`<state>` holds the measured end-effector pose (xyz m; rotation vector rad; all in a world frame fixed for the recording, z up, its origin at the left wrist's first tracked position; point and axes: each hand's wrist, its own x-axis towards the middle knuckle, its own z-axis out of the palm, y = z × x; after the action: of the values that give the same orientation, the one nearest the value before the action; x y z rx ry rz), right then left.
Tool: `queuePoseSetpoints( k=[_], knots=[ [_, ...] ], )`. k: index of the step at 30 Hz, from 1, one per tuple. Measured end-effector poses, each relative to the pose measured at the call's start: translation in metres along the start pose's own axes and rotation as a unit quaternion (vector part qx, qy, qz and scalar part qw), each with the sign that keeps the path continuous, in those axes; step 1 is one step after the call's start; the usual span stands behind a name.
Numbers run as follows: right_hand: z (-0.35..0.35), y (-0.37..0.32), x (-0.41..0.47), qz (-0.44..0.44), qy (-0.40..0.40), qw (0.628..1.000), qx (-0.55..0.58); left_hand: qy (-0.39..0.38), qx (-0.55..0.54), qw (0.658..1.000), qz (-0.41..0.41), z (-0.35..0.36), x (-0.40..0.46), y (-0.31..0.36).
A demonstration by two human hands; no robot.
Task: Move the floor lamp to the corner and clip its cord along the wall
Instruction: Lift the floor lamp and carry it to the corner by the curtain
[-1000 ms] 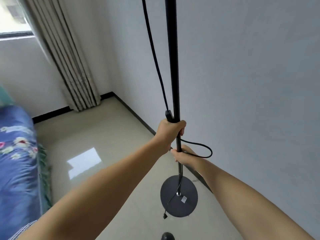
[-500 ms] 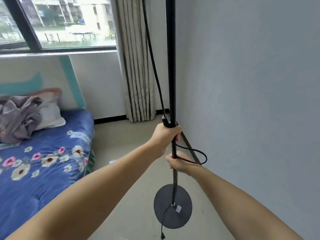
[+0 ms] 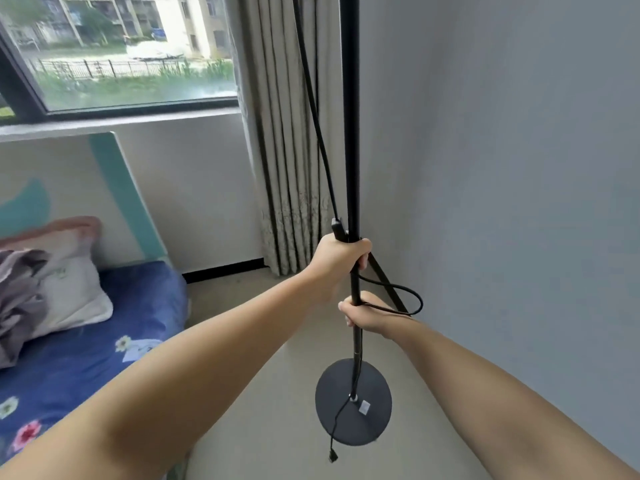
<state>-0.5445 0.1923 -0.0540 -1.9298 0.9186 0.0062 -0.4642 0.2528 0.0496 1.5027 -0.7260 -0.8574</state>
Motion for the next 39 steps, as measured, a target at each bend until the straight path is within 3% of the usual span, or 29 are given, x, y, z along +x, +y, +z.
queuePoseSetpoints(
  k=[17, 25, 32, 39],
  knots=[
    [-0.145, -0.048, 0.402, 0.022, -0.042, 0.998, -0.032, -0.006, -0.003, 0.999, -0.042, -0.051, 0.429, 0.016],
    [-0.196, -0.038, 0.570, 0.083, 0.011, 0.996, -0.014, -0.073, 0.016, 0.997, -0.036, -0.053, 0.615, -0.002],
    [-0.209, 0.016, 0.699, 0.147, 0.022, 0.988, 0.041, -0.095, 0.084, 0.989, -0.076, -0.040, 0.745, -0.065],
    [-0.192, 0.112, 0.794, 0.145, 0.055, 0.987, 0.050, -0.098, 0.087, 0.988, -0.077, -0.009, 0.821, -0.165]
  ],
)
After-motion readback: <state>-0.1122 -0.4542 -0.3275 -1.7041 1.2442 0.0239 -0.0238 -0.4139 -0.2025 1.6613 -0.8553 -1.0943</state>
